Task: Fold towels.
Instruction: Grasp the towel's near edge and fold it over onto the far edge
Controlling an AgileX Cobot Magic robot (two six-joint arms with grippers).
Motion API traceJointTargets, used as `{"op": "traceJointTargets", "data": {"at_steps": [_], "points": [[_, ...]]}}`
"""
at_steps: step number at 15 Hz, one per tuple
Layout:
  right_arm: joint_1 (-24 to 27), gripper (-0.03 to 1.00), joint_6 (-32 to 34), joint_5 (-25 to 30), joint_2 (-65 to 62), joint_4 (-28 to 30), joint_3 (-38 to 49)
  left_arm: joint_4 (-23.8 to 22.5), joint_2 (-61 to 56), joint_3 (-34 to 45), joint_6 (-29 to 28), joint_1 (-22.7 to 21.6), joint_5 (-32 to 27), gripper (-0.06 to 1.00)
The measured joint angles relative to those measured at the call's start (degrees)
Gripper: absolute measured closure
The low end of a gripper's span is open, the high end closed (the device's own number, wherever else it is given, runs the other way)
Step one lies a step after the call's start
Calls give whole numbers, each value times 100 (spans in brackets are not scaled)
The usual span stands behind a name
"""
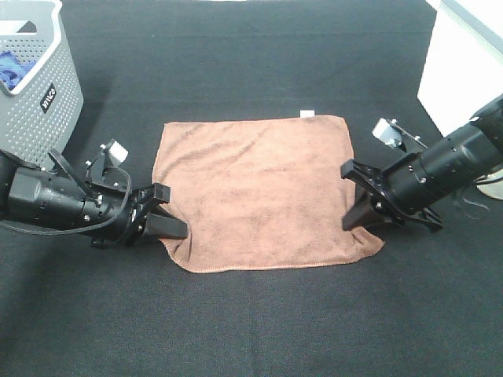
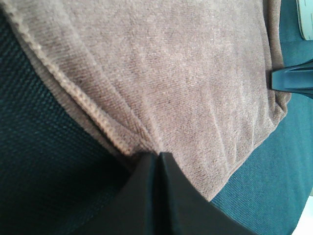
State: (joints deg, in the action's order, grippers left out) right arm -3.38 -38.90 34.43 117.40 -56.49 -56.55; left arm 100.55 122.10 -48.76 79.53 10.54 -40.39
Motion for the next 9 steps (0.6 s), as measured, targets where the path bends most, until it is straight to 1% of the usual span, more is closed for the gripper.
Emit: {"op": "traceJointTargets", "data": {"at_steps": [1,2,3,5,6,7,8,9], "points": [[29,97,109,46,0,166,0,-138,-23,-6,-120,0,6,94],[29,97,126,86,-11,241,0,-344,-69,-6,-269,6,29,94],[34,97,160,166,-29,315,0,-682,-138,0,-504,-6,103,94],[34,97,292,344,-155,464,46,-1478,-332,0,-1037,-17,206,94],[34,97,372,407,-281,544,120,-1914,-487,6,-1398,-17,189,94],[34,97,372,407,-281,544,120,-1914,-487,6,-1398,-17,189,94],[34,97,579,487,-510,756,286,-2687,-699,11,-1942,-17,143,94],[34,97,688,556,-642,940,407,-3077,-791,11,-2320,-17,103,94]]}}
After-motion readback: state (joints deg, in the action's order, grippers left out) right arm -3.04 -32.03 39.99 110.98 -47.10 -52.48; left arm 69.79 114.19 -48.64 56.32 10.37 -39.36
